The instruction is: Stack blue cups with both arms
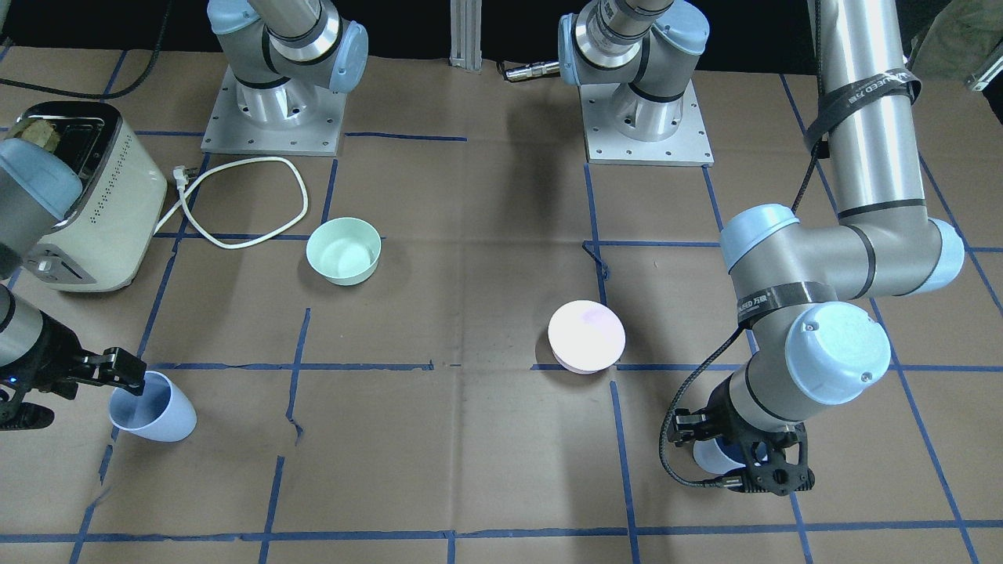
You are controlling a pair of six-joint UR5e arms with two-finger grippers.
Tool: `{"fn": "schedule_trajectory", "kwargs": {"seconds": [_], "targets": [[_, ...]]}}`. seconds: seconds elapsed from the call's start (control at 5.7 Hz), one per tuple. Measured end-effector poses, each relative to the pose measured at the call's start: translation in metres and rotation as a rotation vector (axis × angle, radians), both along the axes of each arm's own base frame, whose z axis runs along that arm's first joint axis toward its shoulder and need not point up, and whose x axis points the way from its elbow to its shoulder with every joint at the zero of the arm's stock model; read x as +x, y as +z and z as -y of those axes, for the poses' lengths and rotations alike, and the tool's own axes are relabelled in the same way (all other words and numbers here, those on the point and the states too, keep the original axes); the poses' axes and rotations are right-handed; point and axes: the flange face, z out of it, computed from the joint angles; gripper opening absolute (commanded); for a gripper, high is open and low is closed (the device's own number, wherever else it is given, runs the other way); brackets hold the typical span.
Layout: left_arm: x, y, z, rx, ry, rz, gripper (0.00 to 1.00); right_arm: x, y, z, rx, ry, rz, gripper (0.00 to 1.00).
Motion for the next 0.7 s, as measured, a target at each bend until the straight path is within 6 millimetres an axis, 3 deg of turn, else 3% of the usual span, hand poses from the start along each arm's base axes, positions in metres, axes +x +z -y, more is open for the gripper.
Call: {"fn": "schedule_trajectory", "kwargs": {"seconds": [0.35,0.53,0.7], "targets": [[-0.001,0.006,0.0,-0.003,-0.001,0.044,0.0,0.003,0.001,0.0,-0.006,-0.016,0.011,0.06],[-0.011,0.017,-0.001,-0.013,-0.015,0.09,0.0,0.006,0.004,0.001,-0.016,-0.036,0.026,0.06],[-0.038,0.03,-0.004,-0.032,-0.023,0.102,0.0,0.008,0.009,0.003,-0.028,-0.046,0.032,0.06]]}}
